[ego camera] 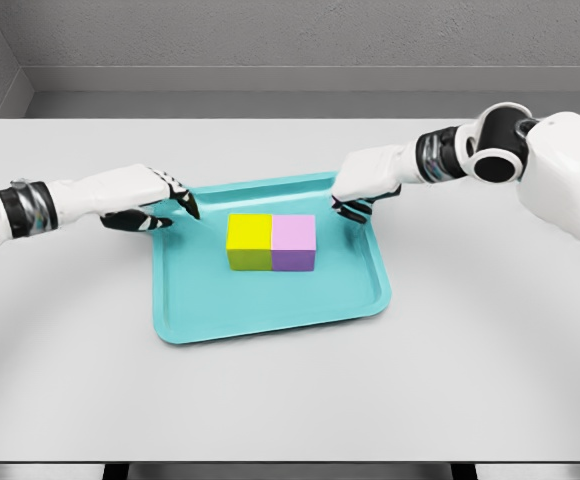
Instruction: Push two cubes
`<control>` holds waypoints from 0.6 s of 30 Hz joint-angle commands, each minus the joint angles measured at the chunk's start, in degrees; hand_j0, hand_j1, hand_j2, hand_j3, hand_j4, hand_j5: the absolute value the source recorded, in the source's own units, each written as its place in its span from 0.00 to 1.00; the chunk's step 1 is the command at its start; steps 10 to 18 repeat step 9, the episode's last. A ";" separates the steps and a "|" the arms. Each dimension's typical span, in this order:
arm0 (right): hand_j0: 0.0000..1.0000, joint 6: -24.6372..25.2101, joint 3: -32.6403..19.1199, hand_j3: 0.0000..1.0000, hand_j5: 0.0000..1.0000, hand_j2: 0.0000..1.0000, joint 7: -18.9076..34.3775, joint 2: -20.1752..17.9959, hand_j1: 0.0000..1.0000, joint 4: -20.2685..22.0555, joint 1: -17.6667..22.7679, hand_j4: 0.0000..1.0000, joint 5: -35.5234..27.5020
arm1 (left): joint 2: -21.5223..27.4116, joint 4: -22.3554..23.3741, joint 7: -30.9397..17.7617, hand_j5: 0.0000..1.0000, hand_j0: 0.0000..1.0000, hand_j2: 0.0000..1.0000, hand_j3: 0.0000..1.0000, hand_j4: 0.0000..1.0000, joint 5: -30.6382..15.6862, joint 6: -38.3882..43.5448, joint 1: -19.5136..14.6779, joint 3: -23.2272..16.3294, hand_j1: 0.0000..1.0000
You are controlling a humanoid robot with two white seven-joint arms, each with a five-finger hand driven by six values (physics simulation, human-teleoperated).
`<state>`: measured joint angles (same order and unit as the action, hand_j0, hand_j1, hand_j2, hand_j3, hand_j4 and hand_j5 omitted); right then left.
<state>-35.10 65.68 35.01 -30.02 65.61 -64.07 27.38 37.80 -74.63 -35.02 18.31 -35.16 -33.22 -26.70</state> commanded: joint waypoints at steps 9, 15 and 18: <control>1.00 0.10 -11.97 1.00 1.00 1.00 -0.01 -17.09 1.00 -0.13 5.45 1.00 -0.31 | 13.61 -1.04 0.02 1.00 1.00 1.00 1.00 1.00 -11.81 0.16 2.90 3.24 1.00; 1.00 0.10 -11.97 1.00 1.00 1.00 -0.01 -17.09 1.00 -0.13 5.45 1.00 -0.31 | 13.61 -1.04 0.02 1.00 1.00 1.00 1.00 1.00 -11.81 0.16 2.90 3.24 1.00; 1.00 0.10 -11.97 1.00 1.00 1.00 -0.01 -17.09 1.00 -0.13 5.45 1.00 -0.31 | 13.61 -1.04 0.02 1.00 1.00 1.00 1.00 1.00 -11.81 0.16 2.90 3.24 1.00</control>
